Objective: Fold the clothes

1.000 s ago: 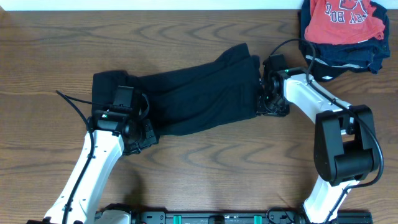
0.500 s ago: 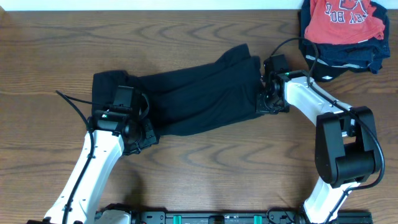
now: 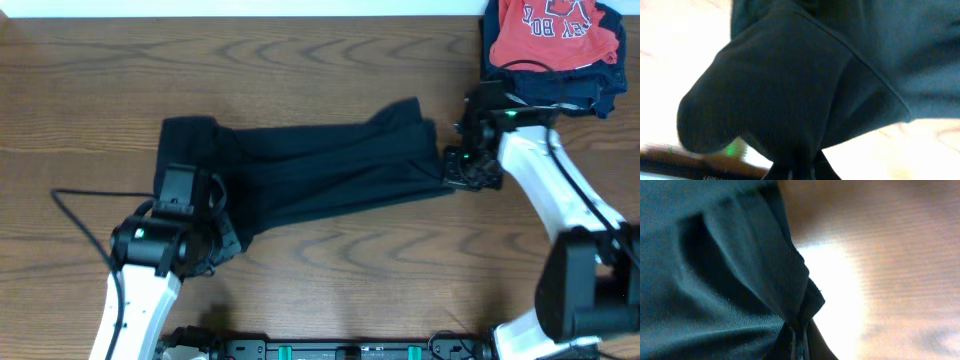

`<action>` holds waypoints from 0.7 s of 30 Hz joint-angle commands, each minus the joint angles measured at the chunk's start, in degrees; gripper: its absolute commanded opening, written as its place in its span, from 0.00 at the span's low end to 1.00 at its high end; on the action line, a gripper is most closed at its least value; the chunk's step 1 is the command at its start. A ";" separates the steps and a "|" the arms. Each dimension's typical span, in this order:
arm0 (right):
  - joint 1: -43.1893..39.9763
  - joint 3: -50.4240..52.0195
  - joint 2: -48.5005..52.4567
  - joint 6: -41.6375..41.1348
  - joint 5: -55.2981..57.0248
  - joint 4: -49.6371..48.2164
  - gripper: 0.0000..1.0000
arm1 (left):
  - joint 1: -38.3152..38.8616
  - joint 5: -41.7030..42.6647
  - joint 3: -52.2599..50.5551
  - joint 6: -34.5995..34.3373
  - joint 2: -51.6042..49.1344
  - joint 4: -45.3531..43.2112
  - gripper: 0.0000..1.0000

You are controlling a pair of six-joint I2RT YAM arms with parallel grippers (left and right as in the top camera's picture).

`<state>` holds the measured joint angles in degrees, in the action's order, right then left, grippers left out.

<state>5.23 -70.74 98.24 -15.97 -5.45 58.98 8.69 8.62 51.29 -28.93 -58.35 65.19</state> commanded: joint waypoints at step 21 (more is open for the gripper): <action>-0.37 -0.59 -1.77 4.07 -2.08 -9.62 0.01 | -0.26 -8.07 1.18 0.85 -1.92 -14.64 0.06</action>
<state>4.62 -70.81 96.68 -13.08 -7.84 50.83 8.69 4.12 51.35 -29.69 -57.54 52.01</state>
